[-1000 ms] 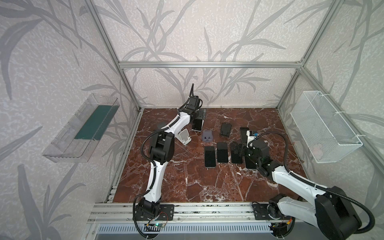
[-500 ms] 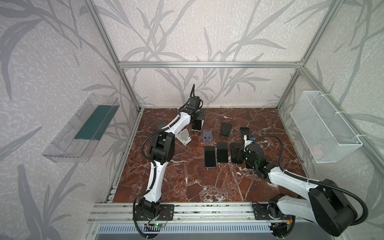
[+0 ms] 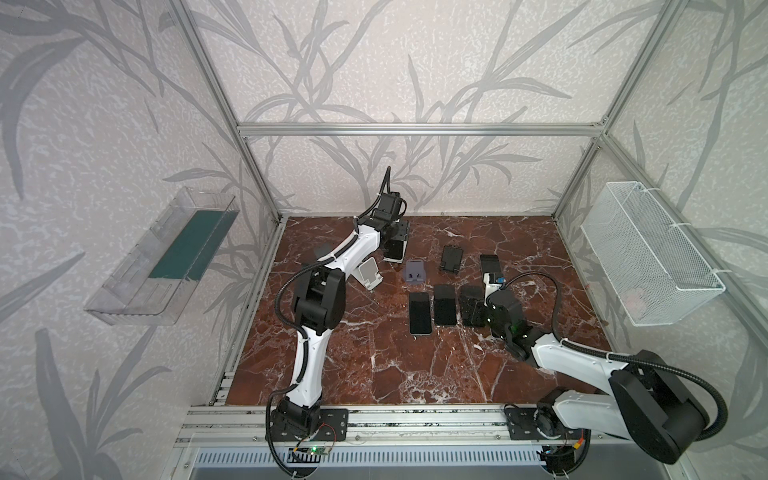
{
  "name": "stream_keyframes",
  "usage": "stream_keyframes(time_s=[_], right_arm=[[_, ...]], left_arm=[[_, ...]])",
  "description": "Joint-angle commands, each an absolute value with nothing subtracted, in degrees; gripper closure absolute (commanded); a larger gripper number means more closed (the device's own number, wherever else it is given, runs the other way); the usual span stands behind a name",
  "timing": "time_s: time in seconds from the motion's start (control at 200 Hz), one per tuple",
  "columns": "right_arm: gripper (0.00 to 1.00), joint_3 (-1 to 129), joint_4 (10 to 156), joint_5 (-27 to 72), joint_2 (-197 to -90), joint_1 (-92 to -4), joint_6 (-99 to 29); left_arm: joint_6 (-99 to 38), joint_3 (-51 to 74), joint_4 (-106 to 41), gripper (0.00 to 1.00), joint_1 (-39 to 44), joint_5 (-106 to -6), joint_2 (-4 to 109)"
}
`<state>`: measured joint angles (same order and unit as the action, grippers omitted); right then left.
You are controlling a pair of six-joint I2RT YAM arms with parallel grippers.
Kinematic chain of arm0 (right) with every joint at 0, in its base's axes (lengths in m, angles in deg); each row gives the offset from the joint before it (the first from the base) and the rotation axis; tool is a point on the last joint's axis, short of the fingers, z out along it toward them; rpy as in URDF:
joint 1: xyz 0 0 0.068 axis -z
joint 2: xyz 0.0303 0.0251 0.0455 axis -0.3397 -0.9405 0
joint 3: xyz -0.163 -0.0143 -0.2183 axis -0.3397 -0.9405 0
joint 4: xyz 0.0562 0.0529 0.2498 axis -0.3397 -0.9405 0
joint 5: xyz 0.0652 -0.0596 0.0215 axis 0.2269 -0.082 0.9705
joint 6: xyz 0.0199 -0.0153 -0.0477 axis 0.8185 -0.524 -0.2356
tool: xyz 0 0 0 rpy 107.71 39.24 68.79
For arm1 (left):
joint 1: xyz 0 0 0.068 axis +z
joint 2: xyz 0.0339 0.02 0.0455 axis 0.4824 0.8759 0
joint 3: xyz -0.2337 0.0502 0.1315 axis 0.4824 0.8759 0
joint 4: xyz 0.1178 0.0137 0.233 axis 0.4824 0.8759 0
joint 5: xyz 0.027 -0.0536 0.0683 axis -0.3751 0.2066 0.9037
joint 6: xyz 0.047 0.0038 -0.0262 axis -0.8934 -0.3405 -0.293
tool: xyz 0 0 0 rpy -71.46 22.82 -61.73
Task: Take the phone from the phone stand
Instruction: 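Lift the purple-edged phone from the white stand with the left gripper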
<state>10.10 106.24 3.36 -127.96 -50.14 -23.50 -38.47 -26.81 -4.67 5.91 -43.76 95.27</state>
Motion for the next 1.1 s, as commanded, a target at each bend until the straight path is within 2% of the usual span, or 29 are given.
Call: stream_keyframes(time_s=[0.0,0.33,0.485,1.095], right_arm=[[0.11,11.20,107.46,1.86,-128.96,-50.26,-23.56],[0.11,11.57,108.10,2.91,-129.54,-51.02,-23.34],[0.12,11.95,107.27,2.69,-129.26,-51.21,-23.63],[0.14,12.74,106.69,3.40,-129.20,-52.48,-23.97]], left_arm=[[-39.65,-26.65,-5.59,0.40,5.47,-42.88,90.02],[-38.17,-29.49,1.58,0.41,5.30,-43.31,85.47],[-36.26,-26.68,4.30,0.41,5.35,-43.70,80.63],[-26.28,8.22,3.31,0.44,4.89,-43.52,55.59]])
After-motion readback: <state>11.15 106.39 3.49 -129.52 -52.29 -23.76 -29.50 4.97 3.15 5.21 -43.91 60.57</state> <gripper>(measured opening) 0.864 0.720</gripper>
